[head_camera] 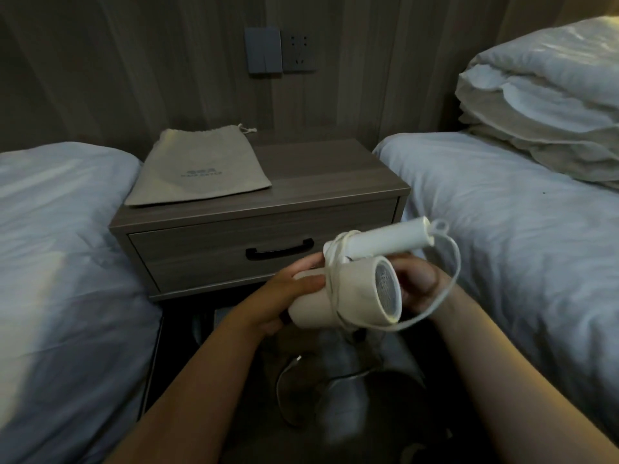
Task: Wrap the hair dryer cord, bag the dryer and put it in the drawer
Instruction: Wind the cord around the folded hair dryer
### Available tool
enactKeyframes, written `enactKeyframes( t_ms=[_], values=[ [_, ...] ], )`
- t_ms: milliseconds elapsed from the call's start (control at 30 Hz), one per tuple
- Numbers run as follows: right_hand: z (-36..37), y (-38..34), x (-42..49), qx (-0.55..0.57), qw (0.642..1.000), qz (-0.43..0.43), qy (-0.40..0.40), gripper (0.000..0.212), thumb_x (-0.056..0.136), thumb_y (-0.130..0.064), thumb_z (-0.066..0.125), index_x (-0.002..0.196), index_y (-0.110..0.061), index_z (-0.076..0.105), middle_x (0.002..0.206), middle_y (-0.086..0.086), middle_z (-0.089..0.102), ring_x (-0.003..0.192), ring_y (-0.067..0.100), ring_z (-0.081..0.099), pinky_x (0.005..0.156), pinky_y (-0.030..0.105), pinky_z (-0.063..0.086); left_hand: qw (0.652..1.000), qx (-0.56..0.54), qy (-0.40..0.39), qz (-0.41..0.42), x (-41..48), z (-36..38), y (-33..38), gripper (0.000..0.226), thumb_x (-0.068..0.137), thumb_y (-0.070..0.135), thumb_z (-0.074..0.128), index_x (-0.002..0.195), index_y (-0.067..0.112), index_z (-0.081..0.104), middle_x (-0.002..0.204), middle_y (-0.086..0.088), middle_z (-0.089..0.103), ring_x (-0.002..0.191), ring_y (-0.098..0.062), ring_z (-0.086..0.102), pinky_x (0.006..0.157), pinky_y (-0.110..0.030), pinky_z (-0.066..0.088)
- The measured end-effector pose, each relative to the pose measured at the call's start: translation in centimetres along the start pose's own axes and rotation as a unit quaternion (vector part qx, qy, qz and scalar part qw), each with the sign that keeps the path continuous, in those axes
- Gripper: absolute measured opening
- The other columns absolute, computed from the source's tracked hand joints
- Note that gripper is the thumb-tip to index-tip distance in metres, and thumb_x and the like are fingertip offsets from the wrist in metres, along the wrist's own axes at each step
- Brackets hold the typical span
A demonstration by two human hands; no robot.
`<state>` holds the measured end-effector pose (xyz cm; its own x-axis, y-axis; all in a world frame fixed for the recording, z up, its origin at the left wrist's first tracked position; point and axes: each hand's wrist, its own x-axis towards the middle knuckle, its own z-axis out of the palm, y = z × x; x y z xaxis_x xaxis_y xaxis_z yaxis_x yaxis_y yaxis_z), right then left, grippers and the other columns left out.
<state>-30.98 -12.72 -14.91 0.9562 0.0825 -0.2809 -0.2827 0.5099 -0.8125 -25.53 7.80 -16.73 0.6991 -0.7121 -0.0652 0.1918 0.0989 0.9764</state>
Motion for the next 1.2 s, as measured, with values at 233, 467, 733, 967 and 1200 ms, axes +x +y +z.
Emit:
enactKeyframes(
  t_ms=[233,467,733,967,1200],
  values=[
    [0.6,1.2,1.2,-0.076,0.984,-0.141,0.074,0.027,0.088,0.01,0.044,0.08,-0.009,0.062,0.046,0.0,0.056,0.037,0.007,0.046,0.037,0.016,0.038,0.976,-0.175,0.108,-0.071,0.7,1.1,0.1,0.047,0.06,0.054,0.068,0.101,0.031,0.066,0.087,-0.005,0.072,0.07,-0.023,0.069,0.054,-0.034,0.054],
    [1.6,1.1,0.3,-0.151,0.984,-0.088,-0.017,0.028,0.068,0.005,0.051,0.081,-0.015,0.067,0.062,-0.002,0.065,0.054,0.008,0.058,0.049,0.022,0.044,0.964,-0.124,0.233,0.017,0.6,2.9,0.8,0.04,0.081,0.037,0.063,0.118,0.024,0.06,0.118,-0.016,0.065,0.09,-0.028,0.062,0.067,-0.037,0.049],
    [1.9,1.7,-0.8,-0.134,0.989,-0.061,-0.021,0.055,0.068,-0.041,0.064,0.116,-0.015,0.057,0.087,-0.003,0.073,0.073,0.009,0.066,0.06,0.026,0.049,0.933,-0.035,0.351,0.071,0.6,4.5,0.3,0.069,0.072,0.031,0.074,0.133,0.032,0.041,0.12,-0.002,0.056,0.099,-0.019,0.06,0.076,-0.039,0.055],
    [1.8,0.9,-0.9,-0.03,0.994,-0.09,0.056,0.032,0.06,-0.033,0.073,0.082,-0.013,0.063,0.054,0.0,0.059,0.045,0.01,0.052,0.04,0.02,0.04,0.952,0.098,0.27,0.101,0.5,3.6,0.9,0.039,0.083,0.045,0.054,0.12,0.043,0.041,0.09,0.015,0.064,0.078,0.002,0.064,0.075,-0.03,0.052],
    [0.2,0.2,-1.1,0.001,0.999,-0.033,0.007,0.047,0.055,-0.033,0.082,0.093,-0.011,0.065,0.064,0.004,0.061,0.049,0.012,0.053,0.045,0.02,0.046,0.956,0.119,0.222,0.149,-0.3,0.9,2.9,0.041,0.092,0.024,0.05,0.126,0.046,0.042,0.122,0.015,0.054,0.109,-0.006,0.057,0.086,-0.027,0.05]
  ],
)
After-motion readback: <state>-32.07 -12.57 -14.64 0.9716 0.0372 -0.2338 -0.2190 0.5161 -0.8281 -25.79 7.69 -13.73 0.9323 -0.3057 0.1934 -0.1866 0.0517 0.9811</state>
